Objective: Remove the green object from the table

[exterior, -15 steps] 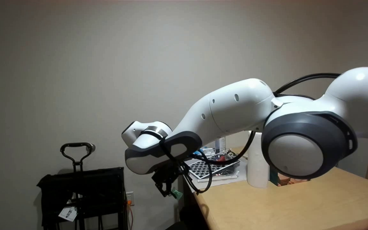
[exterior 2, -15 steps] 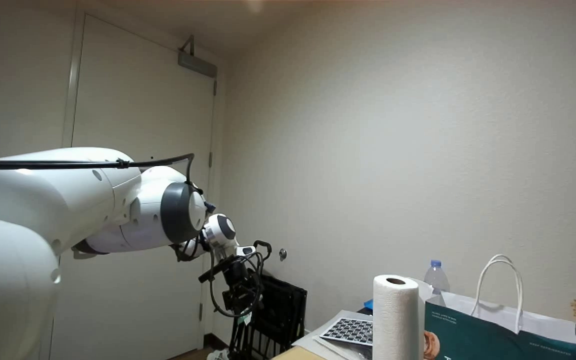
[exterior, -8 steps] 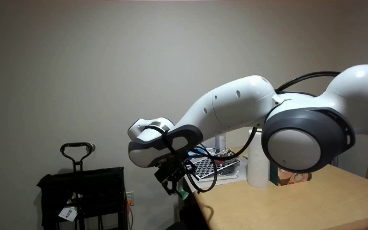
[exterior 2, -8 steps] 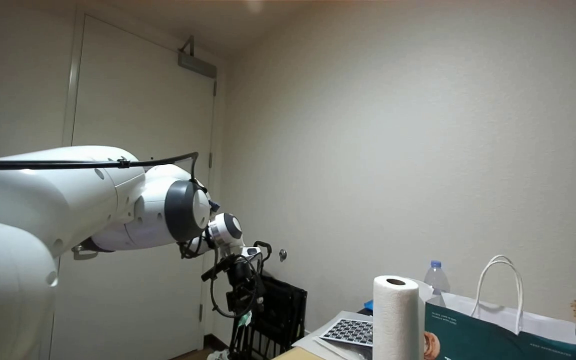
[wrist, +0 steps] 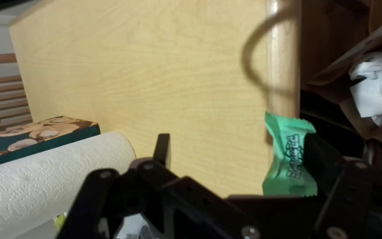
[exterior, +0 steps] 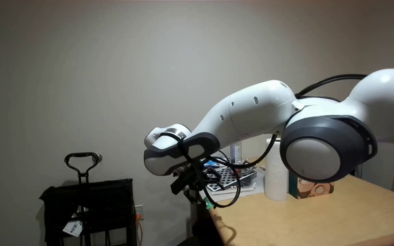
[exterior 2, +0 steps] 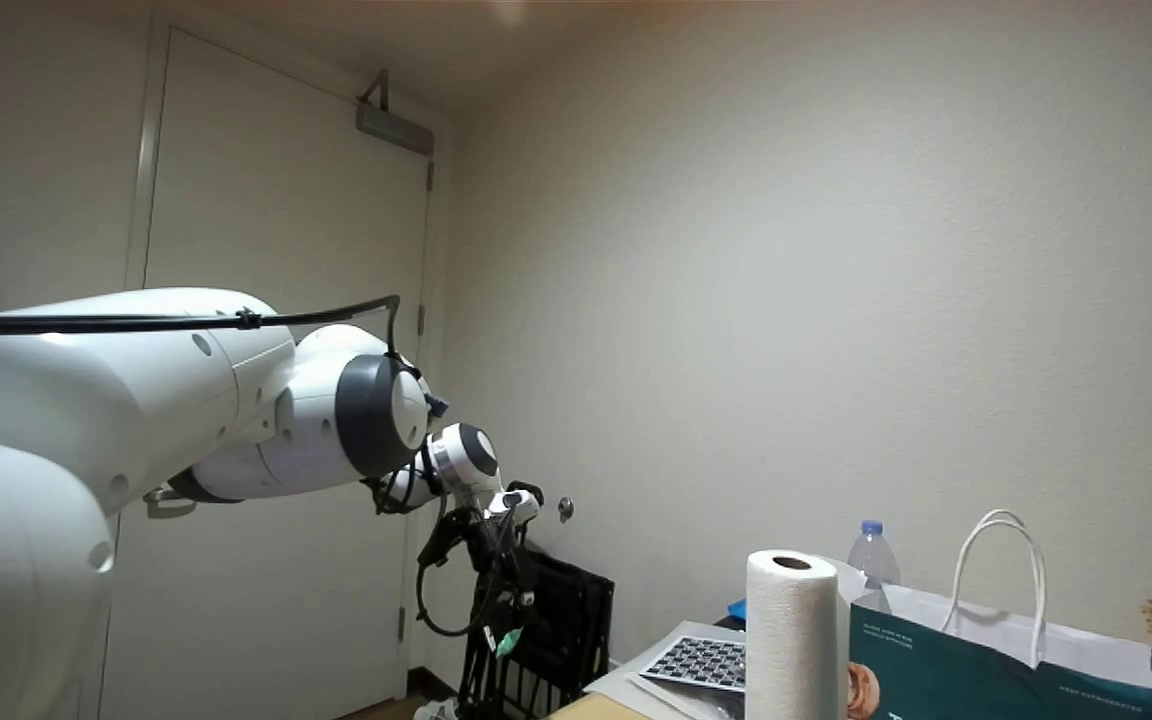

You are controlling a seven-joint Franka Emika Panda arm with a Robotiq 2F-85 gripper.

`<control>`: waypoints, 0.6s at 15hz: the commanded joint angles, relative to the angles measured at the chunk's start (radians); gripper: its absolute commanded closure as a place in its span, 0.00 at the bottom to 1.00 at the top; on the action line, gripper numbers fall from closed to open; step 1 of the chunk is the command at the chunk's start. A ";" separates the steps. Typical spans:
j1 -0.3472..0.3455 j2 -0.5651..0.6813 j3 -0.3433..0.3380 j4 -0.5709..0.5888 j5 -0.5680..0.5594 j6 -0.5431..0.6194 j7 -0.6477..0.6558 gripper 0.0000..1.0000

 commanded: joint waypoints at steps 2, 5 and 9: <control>0.010 -0.015 0.013 -0.029 0.013 0.050 0.027 0.00; 0.038 0.005 0.014 -0.017 -0.006 0.011 -0.027 0.00; 0.030 -0.010 0.041 -0.030 0.012 0.157 -0.066 0.00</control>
